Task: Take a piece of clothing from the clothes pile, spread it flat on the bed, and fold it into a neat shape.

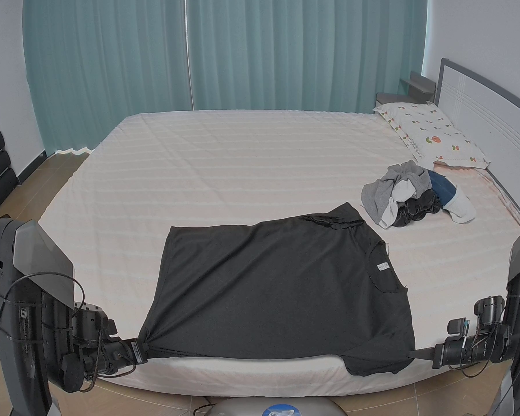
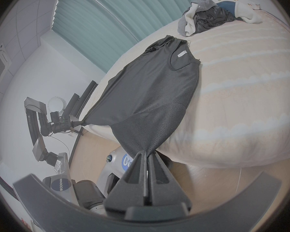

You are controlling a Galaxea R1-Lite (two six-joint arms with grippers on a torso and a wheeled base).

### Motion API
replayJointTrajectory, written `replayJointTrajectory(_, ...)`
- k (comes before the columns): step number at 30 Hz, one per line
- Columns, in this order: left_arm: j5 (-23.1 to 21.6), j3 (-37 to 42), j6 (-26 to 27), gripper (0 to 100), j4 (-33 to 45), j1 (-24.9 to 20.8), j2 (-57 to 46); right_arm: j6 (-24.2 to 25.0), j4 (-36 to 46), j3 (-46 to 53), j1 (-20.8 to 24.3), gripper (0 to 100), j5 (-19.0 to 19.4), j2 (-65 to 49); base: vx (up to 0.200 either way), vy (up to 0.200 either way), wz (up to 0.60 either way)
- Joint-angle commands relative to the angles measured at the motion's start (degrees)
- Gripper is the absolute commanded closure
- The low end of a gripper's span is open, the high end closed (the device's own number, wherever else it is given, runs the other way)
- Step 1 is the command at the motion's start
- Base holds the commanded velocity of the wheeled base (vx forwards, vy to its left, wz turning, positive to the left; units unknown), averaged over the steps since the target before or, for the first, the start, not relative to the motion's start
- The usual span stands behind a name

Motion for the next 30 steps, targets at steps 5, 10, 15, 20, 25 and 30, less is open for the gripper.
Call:
replayJointTrajectory(5, 1.0, 1.7, 3.1, 100, -0.6, 0.7, -0.2, -4.8, 10.1, 1.0, -0.9, 100, 0.0, -7.7, 0.0, 0.0, 0.0)
replayJointTrajectory(10, 1.9, 1.8, 4.3, 100, -0.4, 1.0, -0.3, -8.1, 16.2, 1.0, -0.8, 100, -0.1, -10.7, 0.0, 0.0, 0.0)
replayJointTrajectory(15, 1.9, 1.8, 4.4, 100, 1.6, 1.0, -1.8, -13.2, 20.5, 1.0, -1.3, 100, -0.2, -10.9, 0.0, 0.0, 0.0)
replayJointTrajectory(20, 1.0, 1.8, 7.1, 100, 10.8, 1.1, -7.5, -18.0, 24.6, 1.0, -2.3, 100, -0.2, -12.2, 0.0, 0.0, 0.0)
replayJointTrajectory(25, 0.4, 1.8, 11.0, 100, 16.3, 1.7, -9.8, -18.5, 28.7, 1.0, -2.2, 100, -0.2, -15.5, 0.0, 0.0, 0.0)
replayJointTrajectory(30, 0.4, 1.8, 12.9, 100, 21.8, 1.9, -12.4, -21.3, 32.5, 1.0, -2.2, 100, -0.2, -16.9, 0.0, 0.0, 0.0)
